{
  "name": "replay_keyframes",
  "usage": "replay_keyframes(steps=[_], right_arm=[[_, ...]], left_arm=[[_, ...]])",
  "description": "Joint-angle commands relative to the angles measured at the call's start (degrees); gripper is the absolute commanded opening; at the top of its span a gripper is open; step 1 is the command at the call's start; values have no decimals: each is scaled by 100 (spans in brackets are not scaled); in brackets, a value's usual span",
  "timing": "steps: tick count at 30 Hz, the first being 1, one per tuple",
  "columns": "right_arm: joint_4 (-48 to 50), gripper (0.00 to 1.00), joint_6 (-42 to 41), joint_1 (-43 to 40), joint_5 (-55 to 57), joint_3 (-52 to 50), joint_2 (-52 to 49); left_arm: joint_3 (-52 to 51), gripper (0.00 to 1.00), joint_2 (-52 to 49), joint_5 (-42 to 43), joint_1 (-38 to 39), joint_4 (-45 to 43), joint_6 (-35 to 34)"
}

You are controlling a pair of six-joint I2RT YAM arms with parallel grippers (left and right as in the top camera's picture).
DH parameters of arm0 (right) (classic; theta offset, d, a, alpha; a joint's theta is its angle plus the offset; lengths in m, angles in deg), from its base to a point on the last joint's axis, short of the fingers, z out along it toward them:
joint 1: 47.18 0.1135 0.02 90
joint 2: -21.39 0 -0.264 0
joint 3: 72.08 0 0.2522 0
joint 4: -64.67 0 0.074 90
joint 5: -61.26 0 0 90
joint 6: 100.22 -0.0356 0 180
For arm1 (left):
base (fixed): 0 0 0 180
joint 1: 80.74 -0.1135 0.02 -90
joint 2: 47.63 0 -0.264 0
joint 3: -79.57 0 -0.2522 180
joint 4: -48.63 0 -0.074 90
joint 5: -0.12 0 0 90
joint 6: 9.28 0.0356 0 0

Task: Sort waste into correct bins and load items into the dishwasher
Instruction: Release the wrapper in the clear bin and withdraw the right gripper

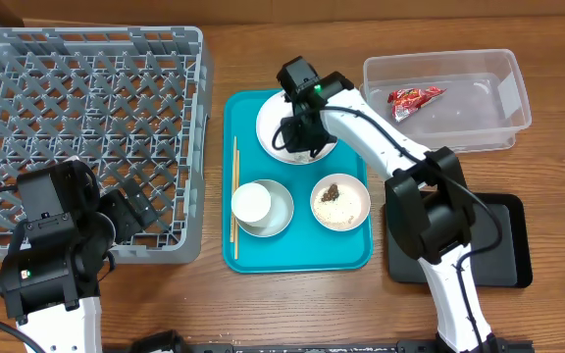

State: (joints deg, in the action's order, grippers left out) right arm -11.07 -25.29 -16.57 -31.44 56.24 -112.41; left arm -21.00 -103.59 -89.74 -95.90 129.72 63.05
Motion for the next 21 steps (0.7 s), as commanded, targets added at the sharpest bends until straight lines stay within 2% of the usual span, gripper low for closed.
replay_keyframes(steps=[1, 6, 10, 15, 16, 18, 21], right_arm=[[-223, 4, -39, -260, 162, 811, 369], [-433, 4, -240, -835, 225, 1438, 975], [-675, 4, -317, -1480, 221, 1438, 1141], [-887, 4, -431, -2087, 221, 977, 1016], [-881, 7, -431, -2168, 214, 848, 1016], [-911, 19, -426, -2319, 153, 662, 1016], [-1019, 57, -422, -2481, 157, 682, 1080]], left_arm=[[103, 100, -2, -52, -42, -4, -35], [103, 100, -2, -52, -42, -4, -35], [103, 100, -2, -55, -42, -4, -35], [103, 100, -2, -55, -42, -13, -35], [103, 100, -2, -55, -42, -11, -35], [103, 100, -2, -52, -42, -9, -35], [103, 100, -2, -50, -42, -7, -37]])
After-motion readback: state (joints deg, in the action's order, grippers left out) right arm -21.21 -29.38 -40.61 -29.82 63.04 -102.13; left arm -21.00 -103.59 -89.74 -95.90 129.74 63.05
